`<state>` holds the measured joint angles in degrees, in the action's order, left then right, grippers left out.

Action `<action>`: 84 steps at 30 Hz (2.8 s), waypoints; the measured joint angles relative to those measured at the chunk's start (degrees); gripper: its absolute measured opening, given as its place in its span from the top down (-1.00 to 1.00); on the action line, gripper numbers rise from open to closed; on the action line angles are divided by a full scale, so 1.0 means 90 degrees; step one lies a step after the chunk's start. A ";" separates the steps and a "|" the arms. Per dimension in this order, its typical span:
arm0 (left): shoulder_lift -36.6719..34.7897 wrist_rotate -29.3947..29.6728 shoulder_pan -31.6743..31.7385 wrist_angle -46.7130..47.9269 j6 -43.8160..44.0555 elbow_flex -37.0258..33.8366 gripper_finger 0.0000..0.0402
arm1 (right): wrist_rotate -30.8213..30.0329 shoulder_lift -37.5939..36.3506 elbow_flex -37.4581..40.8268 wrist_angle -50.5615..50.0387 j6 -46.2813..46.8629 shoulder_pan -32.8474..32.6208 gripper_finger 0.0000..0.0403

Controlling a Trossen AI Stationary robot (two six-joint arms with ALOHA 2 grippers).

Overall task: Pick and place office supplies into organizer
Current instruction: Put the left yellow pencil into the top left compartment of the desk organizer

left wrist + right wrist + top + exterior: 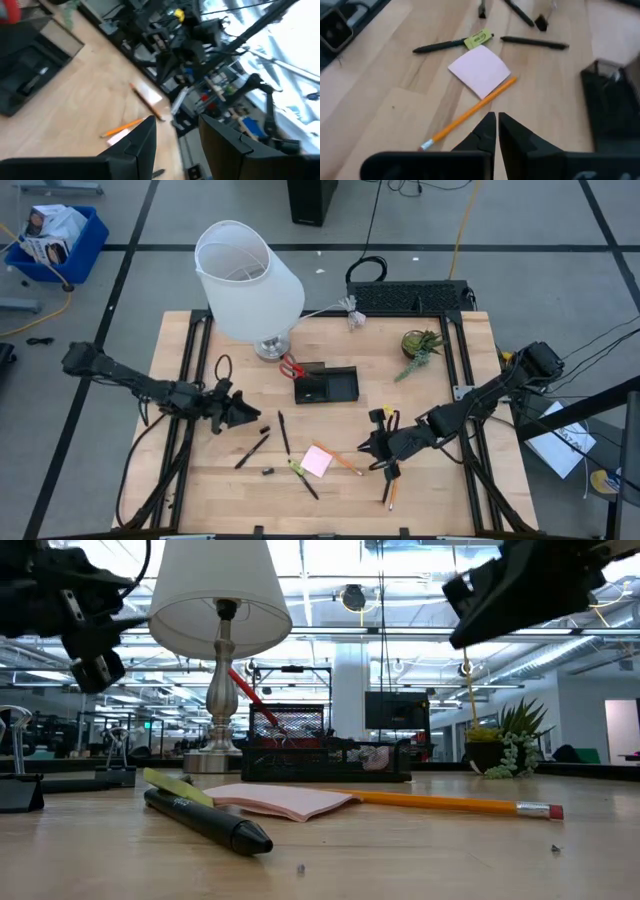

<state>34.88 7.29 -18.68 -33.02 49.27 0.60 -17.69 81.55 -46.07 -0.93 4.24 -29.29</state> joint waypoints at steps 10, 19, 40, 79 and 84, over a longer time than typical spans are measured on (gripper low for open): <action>0.2271 0.0630 -0.0543 -0.1937 -0.0299 0.0284 0.24 | -0.0018 0.0033 0.0670 0.0753 0.0893 -0.0546 0.91; 0.3911 0.0540 -0.0827 -0.1942 -0.1353 0.1772 0.24 | -0.0173 0.0783 0.0776 0.1743 0.1933 -0.1091 0.87; 0.4542 0.0362 -0.0798 -0.1845 -0.2132 0.2533 0.24 | -0.1504 0.2930 -0.0312 0.1472 0.3163 -0.1699 0.08; 0.4540 0.0537 -0.0798 -0.1784 -0.2178 0.2526 0.24 | -0.1733 0.0370 0.4102 0.4288 0.1380 0.0861 0.17; 0.4540 0.0582 -0.0798 -0.1786 -0.2218 0.2526 0.24 | -0.1038 0.0378 0.4063 0.4598 0.0967 0.1287 0.18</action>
<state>75.75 12.53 -25.87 -49.10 29.31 23.33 -27.03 84.95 -9.50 40.45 12.94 -17.70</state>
